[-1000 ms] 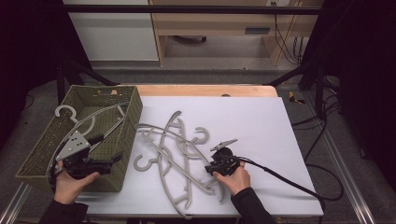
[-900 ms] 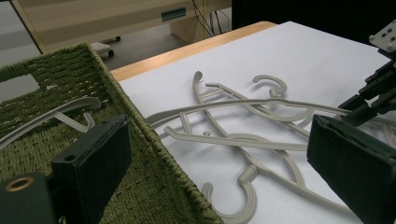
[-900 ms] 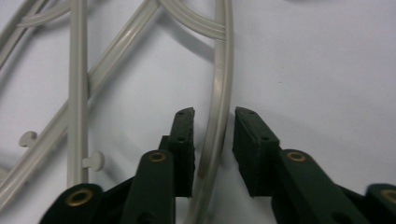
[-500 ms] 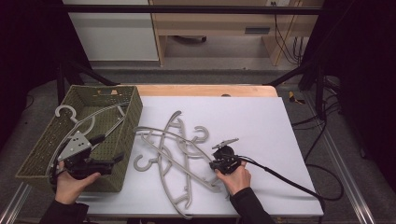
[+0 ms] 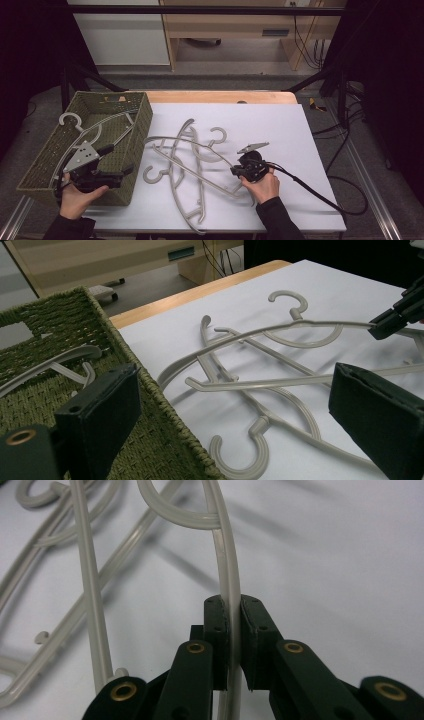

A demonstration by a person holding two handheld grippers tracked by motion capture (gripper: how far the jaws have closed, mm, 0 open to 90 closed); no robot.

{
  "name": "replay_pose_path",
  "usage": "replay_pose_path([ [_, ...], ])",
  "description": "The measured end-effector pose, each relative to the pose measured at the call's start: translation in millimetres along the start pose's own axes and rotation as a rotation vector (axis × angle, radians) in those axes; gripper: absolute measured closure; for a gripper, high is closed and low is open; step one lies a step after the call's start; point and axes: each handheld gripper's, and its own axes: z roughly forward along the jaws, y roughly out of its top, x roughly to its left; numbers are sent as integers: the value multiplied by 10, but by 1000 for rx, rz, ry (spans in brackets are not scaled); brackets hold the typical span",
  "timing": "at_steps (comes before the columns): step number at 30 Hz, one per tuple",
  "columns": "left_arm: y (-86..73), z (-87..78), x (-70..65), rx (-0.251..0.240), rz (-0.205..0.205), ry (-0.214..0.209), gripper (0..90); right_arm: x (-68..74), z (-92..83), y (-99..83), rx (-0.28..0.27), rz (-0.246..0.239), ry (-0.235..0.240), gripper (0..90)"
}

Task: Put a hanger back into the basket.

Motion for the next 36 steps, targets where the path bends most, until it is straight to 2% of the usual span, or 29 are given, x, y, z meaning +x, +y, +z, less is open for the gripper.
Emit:
replay_pose_path([
  [4, 5, 3, -9, 5, 0, -4, 60, -12, -101, 24, -30, -30, 18, 831],
  [10, 55, 5, -90, 2, 5, -33, 60, -63, -349, 43, -74, -119, 63, 831],
  [12, 71, 11, -119, 7, 14, -43, 59, -60, -396, 44, -68, -118, 72, 831],
  [14, 117, 30, -183, 13, 38, -60, 60, -71, -496, 33, -55, -172, 112, 831],
  [17, 156, 58, -229, 26, 56, -73, 69, -60, -546, 25, -45, -200, 133, 831],
  [18, 186, 91, -268, 45, 76, -88, 72, -44, -596, 16, -34, -225, 149, 831],
  [19, 186, 91, -268, 45, 76, -88, 77, -42, -608, 16, -31, -239, 151, 831],
  [20, 224, 155, -314, 81, 101, -106, 79, -37, -633, 11, -26, -256, 163, 831],
  [22, 262, 210, -343, 119, 126, -123, 93, -25, -661, 4, -24, -270, 175, 831],
  [23, 262, 210, -343, 119, 126, -123, 102, -25, -661, 4, -24, -270, 175, 831],
  [24, 310, 286, -397, 163, 154, -141, 125, -16, -691, -7, -22, -288, 191, 831],
  [25, 310, 286, -397, 163, 154, -141, 135, -16, -691, -7, -22, -288, 191, 831],
  [26, 345, 354, -436, 191, 183, -163, 157, 0, -714, -14, -8, -306, 209, 831],
  [28, 357, 393, -454, 204, 189, -179, 194, 15, -717, -20, -5, -316, 223, 831],
  [32, 352, 567, -539, 275, 226, -222, 262, 50, -716, -39, 0, -333, 241, 831],
  [33, 352, 567, -539, 275, 226, -222, 274, 50, -716, -39, 0, -333, 241, 831],
  [34, 336, 630, -565, 307, 230, -240, 293, 55, -716, -43, -1, -350, 254, 831],
  [35, 329, 652, -575, 323, 232, -248, 317, 68, -724, -43, 9, -344, 255, 831],
  [36, 329, 652, -575, 323, 232, -248, 341, 68, -726, -43, 12, -356, 258, 831],
])
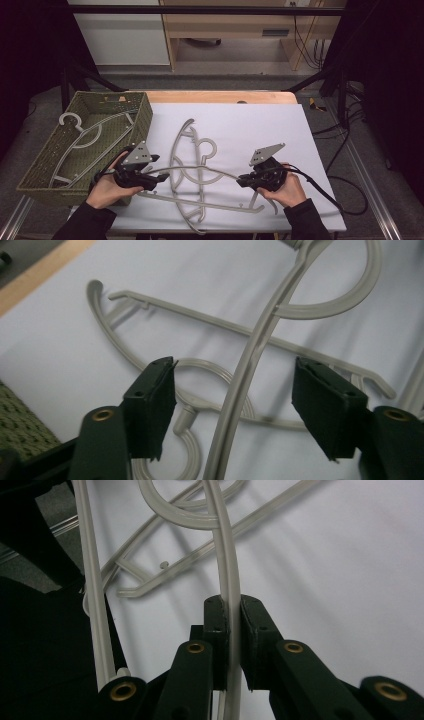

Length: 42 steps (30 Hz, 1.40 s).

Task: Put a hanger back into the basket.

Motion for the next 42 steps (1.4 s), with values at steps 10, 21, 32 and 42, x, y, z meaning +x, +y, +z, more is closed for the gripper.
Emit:
replay_pose_path([
  [10, 1, 208, -92, 101, 75, -30, 638, 44, 39, 19, 8, -35, 20, 830],
  [21, -35, 205, -153, 138, 90, -43, 762, 23, 68, 12, 8, -56, 19, 822],
  [32, -101, 123, -268, 39, 59, -72, 816, -98, 49, -2, -95, 11, -83, 695],
  [42, -88, 55, -323, -47, 21, 4, 820, -140, -126, -65, -281, 62, -131, 508],
])
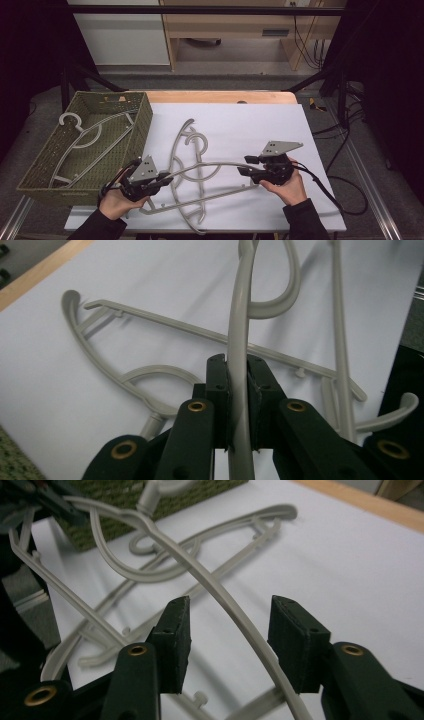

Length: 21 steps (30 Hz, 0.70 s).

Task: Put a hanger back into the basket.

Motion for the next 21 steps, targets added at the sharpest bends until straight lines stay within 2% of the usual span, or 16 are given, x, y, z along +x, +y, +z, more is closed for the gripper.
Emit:
replay_pose_path([
  [2, -4, -14, 19, -18, -15, 28, 820, -26, -69, -6, -46, 26, -14, 487],
  [3, -4, -14, 19, -18, -15, 28, 820, -26, -69, -6, -46, 26, -14, 487],
  [4, -6, -35, 33, -26, -16, 68, 820, -53, -130, -19, -92, 52, -29, 446],
  [5, -6, -35, 33, -26, -16, 68, 820, -53, -130, -19, -92, 52, -29, 446],
  [6, -9, -49, 42, -40, -26, 82, 821, -87, -180, -32, -122, 70, -40, 435],
  [8, -4, -121, 91, -78, -44, 107, 821, -113, -224, -47, -141, 76, -55, 415],
  [11, 8, -179, 124, -94, -53, 131, 821, -134, -258, -61, -158, 87, -70, 394],
  [13, 11, -262, 185, -118, -68, 167, 821, -164, -293, -85, -180, 90, -109, 328],
  [15, 9, -289, 208, -127, -71, 176, 821, -174, -304, -97, -198, 97, -131, 278],
  [16, 9, -332, 245, -142, -80, 199, 821, -178, -311, -100, -202, 101, -140, 261],
  [18, 14, -377, 288, -160, -73, 226, 821, -189, -329, -106, -224, 109, -160, 222],
  [21, 21, -435, 339, -172, -81, 244, 821, -208, -359, -115, -233, 114, -184, 160],
])
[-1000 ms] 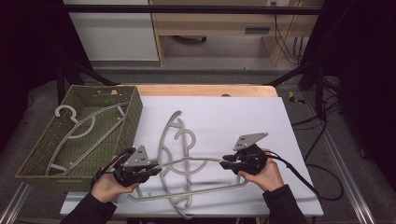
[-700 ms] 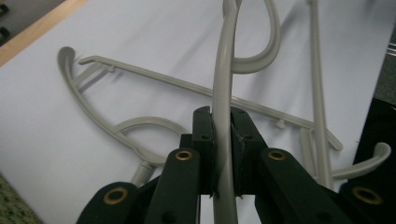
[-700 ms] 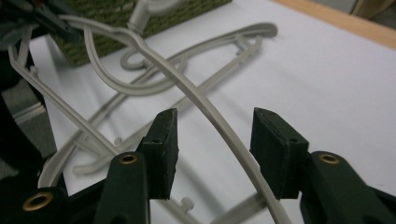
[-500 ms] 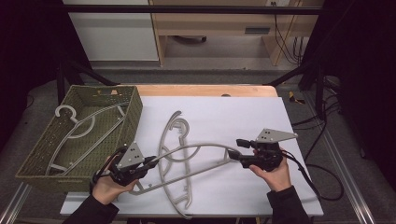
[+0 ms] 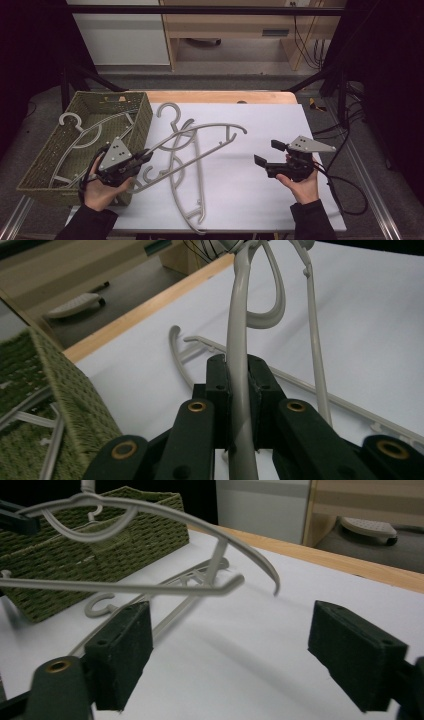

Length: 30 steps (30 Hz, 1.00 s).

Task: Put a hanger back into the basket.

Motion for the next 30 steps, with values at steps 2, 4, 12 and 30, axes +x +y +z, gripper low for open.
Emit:
replay_pose_path([
  [2, 35, -73, 103, -24, -6, 28, 821, -4, -4, 0, -7, 13, -14, 140],
  [4, 47, -142, 180, -39, -12, 47, 821, -9, -1, -5, -4, 13, -20, 132],
  [12, -4, -462, 579, -74, -55, 139, 821, -23, 15, -22, 7, 13, -37, 102],
  [30, -277, -702, 1262, -90, -162, 224, 820, -40, 19, -38, 7, 27, -69, 47],
])
